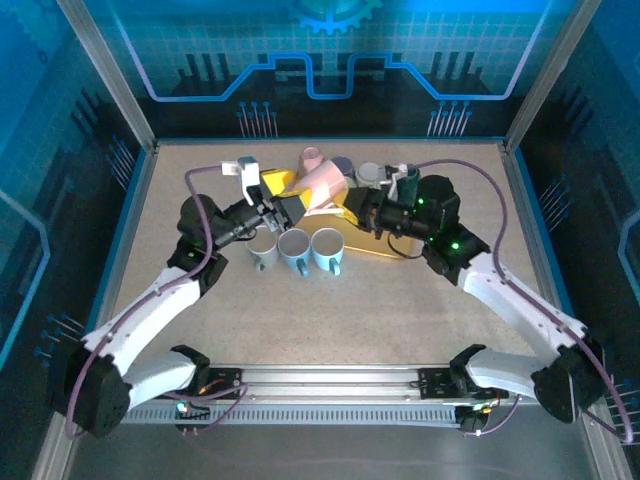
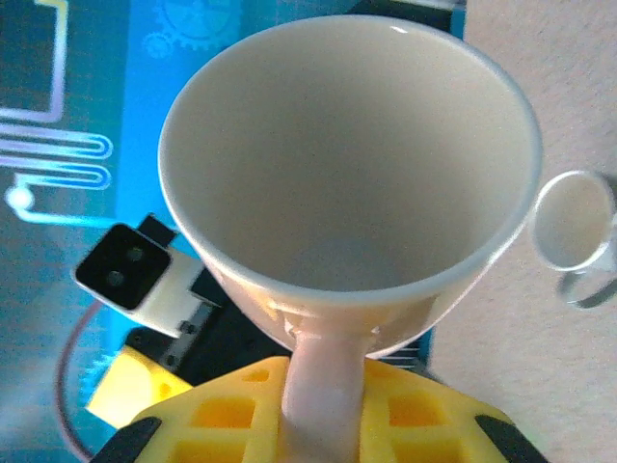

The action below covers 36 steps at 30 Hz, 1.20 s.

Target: Turn the mug right side up

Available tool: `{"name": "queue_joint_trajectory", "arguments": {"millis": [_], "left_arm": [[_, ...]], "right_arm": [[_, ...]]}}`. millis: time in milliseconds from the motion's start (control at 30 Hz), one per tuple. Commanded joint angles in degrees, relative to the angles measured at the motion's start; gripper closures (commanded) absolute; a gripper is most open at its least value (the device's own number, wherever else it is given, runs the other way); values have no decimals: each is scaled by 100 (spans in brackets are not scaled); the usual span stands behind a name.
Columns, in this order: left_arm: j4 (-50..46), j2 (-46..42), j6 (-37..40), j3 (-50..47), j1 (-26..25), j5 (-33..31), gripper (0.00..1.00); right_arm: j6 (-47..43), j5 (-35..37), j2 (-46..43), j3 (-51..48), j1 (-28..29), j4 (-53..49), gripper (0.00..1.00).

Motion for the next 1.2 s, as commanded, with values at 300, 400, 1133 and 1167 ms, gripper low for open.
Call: {"name": "queue_joint_trajectory", "arguments": {"millis": [300,400,1133,1167], "left_arm": [[-4221,-1529,751,653,-19,-920,1],[-4415,-1909,844,486,-23,-1102,1],[-4363,-2396,590,-71,-128,-1498,1],[-4321,-2389,564,-96,-136,-1460,1]], "right_arm": [[-4943,2496,-1569,638,204,-3950,94],[-5489,3161,-1818,297,309,-4202,94],[-6332,4828,-1396,-3078,1289,-167,93],[-6365,4860,-1306,-3128,1300,-44,93]]}}
